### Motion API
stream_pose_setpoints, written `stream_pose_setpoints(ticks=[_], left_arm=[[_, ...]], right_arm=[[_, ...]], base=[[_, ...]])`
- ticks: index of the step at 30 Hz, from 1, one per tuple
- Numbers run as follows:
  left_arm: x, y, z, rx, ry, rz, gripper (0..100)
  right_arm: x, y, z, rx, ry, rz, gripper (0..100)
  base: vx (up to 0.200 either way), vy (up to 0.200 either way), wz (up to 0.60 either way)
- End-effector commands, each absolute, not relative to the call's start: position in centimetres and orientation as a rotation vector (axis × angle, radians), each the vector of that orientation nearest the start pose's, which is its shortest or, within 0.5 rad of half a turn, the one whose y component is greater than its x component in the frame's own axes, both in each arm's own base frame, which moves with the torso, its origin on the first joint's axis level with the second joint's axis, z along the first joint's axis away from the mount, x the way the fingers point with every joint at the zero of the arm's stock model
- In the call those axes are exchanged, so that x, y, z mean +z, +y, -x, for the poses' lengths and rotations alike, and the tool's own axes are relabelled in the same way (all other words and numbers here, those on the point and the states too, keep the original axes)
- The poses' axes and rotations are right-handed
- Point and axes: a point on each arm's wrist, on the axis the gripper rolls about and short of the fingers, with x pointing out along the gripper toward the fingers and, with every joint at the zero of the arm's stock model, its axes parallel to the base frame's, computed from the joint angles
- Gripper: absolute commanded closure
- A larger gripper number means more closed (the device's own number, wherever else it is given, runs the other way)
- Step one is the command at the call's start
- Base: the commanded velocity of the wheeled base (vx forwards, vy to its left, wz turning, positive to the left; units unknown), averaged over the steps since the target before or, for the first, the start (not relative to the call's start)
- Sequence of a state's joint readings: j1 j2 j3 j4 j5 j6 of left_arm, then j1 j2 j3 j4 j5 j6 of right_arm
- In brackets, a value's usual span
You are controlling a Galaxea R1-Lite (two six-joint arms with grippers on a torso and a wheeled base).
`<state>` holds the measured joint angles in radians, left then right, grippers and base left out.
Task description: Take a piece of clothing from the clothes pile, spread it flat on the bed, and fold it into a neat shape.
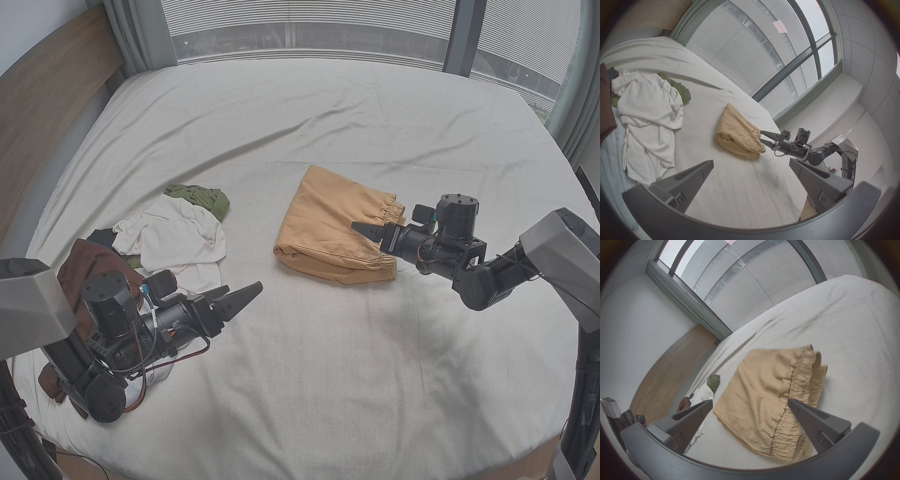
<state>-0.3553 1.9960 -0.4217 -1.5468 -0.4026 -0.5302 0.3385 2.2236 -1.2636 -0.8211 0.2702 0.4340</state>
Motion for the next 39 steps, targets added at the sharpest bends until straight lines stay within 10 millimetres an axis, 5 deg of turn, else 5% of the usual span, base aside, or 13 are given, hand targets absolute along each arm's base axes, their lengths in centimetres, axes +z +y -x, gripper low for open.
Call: stream_pose_setpoints(ticks=[1, 5, 11, 12, 13, 20, 23, 26, 28, 32, 36, 39], left_arm=[[14.1, -9.7, -23.8, -0.771, 0.113, 0.539, 0], [15.7, -8.4, -20.3, -0.781, 0.066, 0.536, 0], [16.6, -5.9, -16.4, -0.734, -0.006, 0.524, 0], [16.6, -5.9, -16.4, -0.734, -0.006, 0.524, 0], [16.8, -5.3, -15.3, -0.724, -0.031, 0.515, 0], [17.6, -2.8, -10.4, -0.640, -0.153, 0.436, 0], [17.7, -2.3, -9.3, -0.608, -0.176, 0.413, 0], [17.3, -1.3, -5.9, -0.528, -0.202, 0.382, 0], [17.1, -1.2, -5.2, -0.523, -0.202, 0.380, 0], [14.6, -0.9, -0.5, -0.518, -0.176, 0.373, 0], [12.4, -0.8, 2.6, -0.560, -0.162, 0.350, 0], [11.9, -0.8, 2.5, -0.539, -0.136, 0.295, 0]], right_arm=[[20.3, 12.7, -34.7, 0.582, 0.144, -0.403, 0], [22.7, 9.8, -28.6, 0.564, 0.089, -0.359, 0], [23.2, 5.3, -20.3, 0.493, 0.026, -0.333, 0], [23.2, 5.3, -20.3, 0.493, 0.026, -0.333, 0], [23.1, 4.1, -17.9, 0.466, -0.005, -0.318, 0], [20.5, 1.5, -8.0, 0.406, -0.146, -0.283, 0], [19.4, 1.2, -5.9, 0.392, -0.163, -0.281, 0], [16.3, 0.7, -1.4, 0.390, -0.199, -0.275, 0], [15.7, 0.6, -0.5, 0.392, -0.212, -0.271, 0], [12.4, 0.4, 2.4, 0.386, -0.191, -0.273, 0], [11.5, 0.4, 2.0, 0.387, -0.210, -0.255, 0], [11.2, 0.4, 1.9, 0.380, -0.198, -0.219, 0]], base=[[0.000, 0.000, 0.00], [0.000, 0.000, 0.00], [0.000, 0.000, 0.00], [0.000, 0.000, 0.00], [0.000, 0.000, 0.00], [0.000, 0.000, 0.00], [0.000, 0.000, 0.00], [0.000, 0.000, 0.00], [0.000, 0.000, 0.00], [0.000, 0.000, 0.00], [0.000, 0.000, 0.00], [0.000, 0.000, 0.00]])
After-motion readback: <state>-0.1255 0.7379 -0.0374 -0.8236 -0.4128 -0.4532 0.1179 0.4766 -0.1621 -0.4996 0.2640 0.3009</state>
